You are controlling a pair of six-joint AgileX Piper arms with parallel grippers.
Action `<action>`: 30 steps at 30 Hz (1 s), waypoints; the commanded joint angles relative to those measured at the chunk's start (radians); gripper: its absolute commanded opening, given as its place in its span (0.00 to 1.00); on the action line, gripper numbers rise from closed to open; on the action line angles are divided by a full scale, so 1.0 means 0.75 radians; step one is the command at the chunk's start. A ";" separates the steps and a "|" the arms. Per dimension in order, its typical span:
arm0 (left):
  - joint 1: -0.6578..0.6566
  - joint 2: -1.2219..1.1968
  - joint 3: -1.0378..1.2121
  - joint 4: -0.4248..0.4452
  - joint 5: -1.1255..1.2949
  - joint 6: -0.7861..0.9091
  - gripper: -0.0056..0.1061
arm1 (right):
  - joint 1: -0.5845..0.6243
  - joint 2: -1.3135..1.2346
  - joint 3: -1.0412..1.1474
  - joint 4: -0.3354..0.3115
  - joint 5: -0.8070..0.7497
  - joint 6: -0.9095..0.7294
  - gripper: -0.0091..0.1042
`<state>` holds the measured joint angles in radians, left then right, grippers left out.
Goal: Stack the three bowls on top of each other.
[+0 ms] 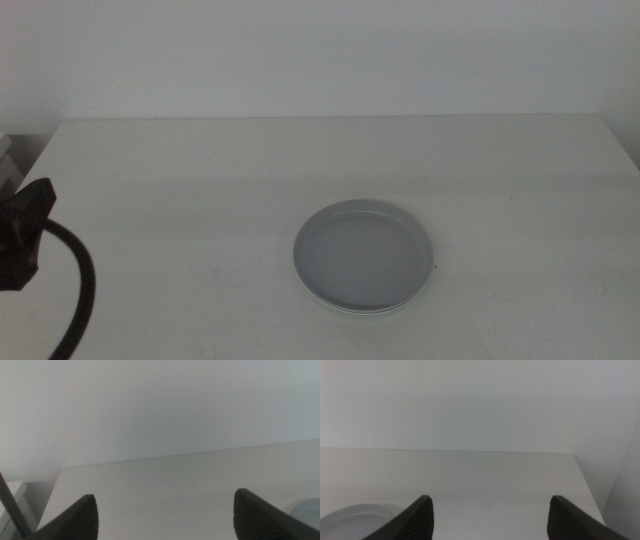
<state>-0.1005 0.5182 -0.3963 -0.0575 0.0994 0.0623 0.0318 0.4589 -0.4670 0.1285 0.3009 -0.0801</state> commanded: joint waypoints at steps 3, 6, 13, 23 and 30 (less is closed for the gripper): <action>0.000 -0.085 0.002 -0.018 -0.117 -0.007 0.87 | -0.010 -0.058 0.012 -0.012 -0.100 -0.015 0.59; 0.002 -0.207 0.072 -0.019 -0.117 -0.007 0.87 | -0.010 -0.192 0.116 -0.028 -0.121 -0.015 0.59; 0.002 -0.569 0.326 -0.019 -0.117 -0.007 0.87 | -0.011 -0.567 0.401 -0.119 -0.115 -0.015 0.59; 0.002 -0.727 0.567 -0.021 -0.082 -0.007 0.87 | -0.009 -0.661 0.624 -0.118 -0.122 -0.015 0.59; 0.002 -0.727 0.564 -0.019 -0.082 -0.005 0.87 | -0.009 -0.661 0.653 -0.118 -0.114 -0.015 0.59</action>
